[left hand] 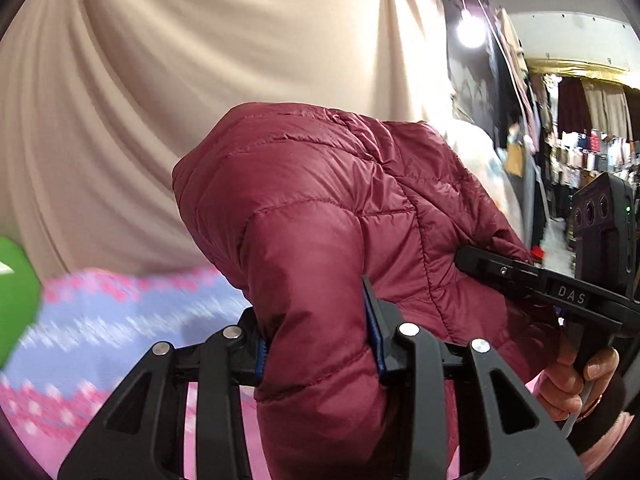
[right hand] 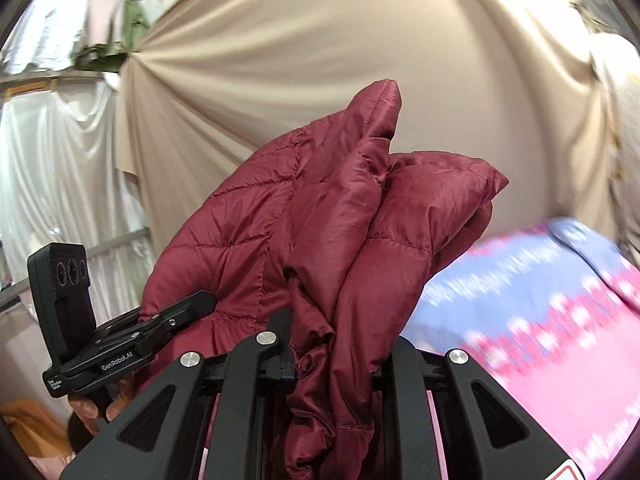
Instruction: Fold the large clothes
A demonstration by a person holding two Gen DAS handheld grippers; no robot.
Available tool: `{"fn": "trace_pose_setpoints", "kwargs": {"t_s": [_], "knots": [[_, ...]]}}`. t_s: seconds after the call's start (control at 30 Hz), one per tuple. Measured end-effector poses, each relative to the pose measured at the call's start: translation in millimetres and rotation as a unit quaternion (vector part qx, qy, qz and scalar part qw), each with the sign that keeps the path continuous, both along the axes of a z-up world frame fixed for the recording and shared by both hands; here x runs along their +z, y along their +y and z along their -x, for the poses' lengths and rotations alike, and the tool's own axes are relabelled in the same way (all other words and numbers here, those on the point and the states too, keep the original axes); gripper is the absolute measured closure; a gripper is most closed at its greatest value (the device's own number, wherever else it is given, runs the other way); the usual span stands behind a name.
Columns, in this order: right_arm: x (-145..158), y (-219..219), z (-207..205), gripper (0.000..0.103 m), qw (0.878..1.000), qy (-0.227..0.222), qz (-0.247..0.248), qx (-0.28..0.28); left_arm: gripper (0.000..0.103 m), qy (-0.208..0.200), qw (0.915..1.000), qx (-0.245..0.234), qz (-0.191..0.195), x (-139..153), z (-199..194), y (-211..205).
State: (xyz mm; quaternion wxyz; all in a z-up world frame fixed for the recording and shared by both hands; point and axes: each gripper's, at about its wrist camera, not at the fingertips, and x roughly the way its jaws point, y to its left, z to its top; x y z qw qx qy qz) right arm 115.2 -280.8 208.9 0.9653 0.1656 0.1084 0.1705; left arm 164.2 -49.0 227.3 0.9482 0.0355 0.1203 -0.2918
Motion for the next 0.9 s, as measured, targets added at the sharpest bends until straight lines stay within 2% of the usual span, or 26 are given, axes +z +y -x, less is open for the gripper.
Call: {"fn": "trace_pose_setpoints", "kwargs": {"t_s": [0.13, 0.23, 0.33, 0.37, 0.4, 0.43, 0.5, 0.53, 0.57, 0.63, 0.7, 0.77, 0.83, 0.9], "knots": [[5.9, 34.8, -33.1, 0.088, 0.999, -0.024, 0.005, 0.021, 0.068, -0.031, 0.9991, 0.029, 0.004, 4.3, -12.5, 31.7], [-7.0, 52.4, -69.9, 0.086, 0.999, -0.013, 0.013, 0.031, 0.067, -0.023, 0.9986, 0.047, 0.004, -9.9, -37.3, 50.2], [-46.8, 69.3, -120.6, 0.082, 0.998, 0.052, 0.027, 0.034, 0.066, 0.014, 0.9974, 0.07, -0.008, -44.0, -73.7, 57.9], [-73.9, 76.3, -147.1, 0.081, 0.994, 0.095, 0.035, 0.036, 0.064, 0.037, 0.9958, 0.083, -0.013, -65.7, -91.6, 58.5], [-91.1, 81.4, -161.2, 0.075, 0.991, 0.122, 0.04, 0.034, 0.062, 0.062, 0.9936, 0.093, -0.019, -90.0, -108.0, 58.8], [-116.3, 84.2, -178.9, 0.069, 0.986, 0.159, 0.044, 0.03, 0.058, 0.091, 0.9899, 0.105, -0.025, -117.1, -124.8, 61.9], [-181.7, 85.4, -211.6, 0.068, 0.964, 0.262, 0.045, 0.021, 0.057, 0.167, 0.9738, 0.144, -0.057, -181.4, -154.9, 64.0], [-208.1, 83.1, -219.0, 0.056, 0.952, 0.304, 0.041, 0.014, 0.044, 0.199, 0.9627, 0.165, -0.079, -207.3, -163.0, 65.4], [-226.7, 74.7, -215.2, 0.054, 0.951, 0.309, 0.007, 0.02, 0.044, 0.191, 0.9654, 0.168, -0.057, -221.4, -156.5, 76.7], [-231.1, 62.1, -200.2, 0.052, 0.953, 0.303, -0.016, 0.018, 0.044, 0.187, 0.9697, 0.152, -0.039, -215.0, -139.2, 95.6], [-219.2, 49.0, -180.3, 0.047, 0.958, 0.288, -0.006, -0.013, 0.045, 0.18, 0.9708, 0.154, -0.034, -198.3, -124.6, 104.6], [-201.4, 41.3, -162.3, 0.046, 0.961, 0.275, 0.003, -0.032, 0.044, 0.176, 0.9725, 0.149, -0.034, -181.0, -106.9, 112.9], [-187.1, 43.8, -147.9, 0.046, 0.964, 0.263, 0.016, -0.033, 0.043, 0.176, 0.973, 0.139, -0.052, -173.4, -88.9, 115.8], [-183.6, 44.4, -138.5, 0.046, 0.966, 0.256, 0.024, -0.025, 0.039, 0.184, 0.9719, 0.123, -0.081, -178.0, -67.2, 108.7]]}}
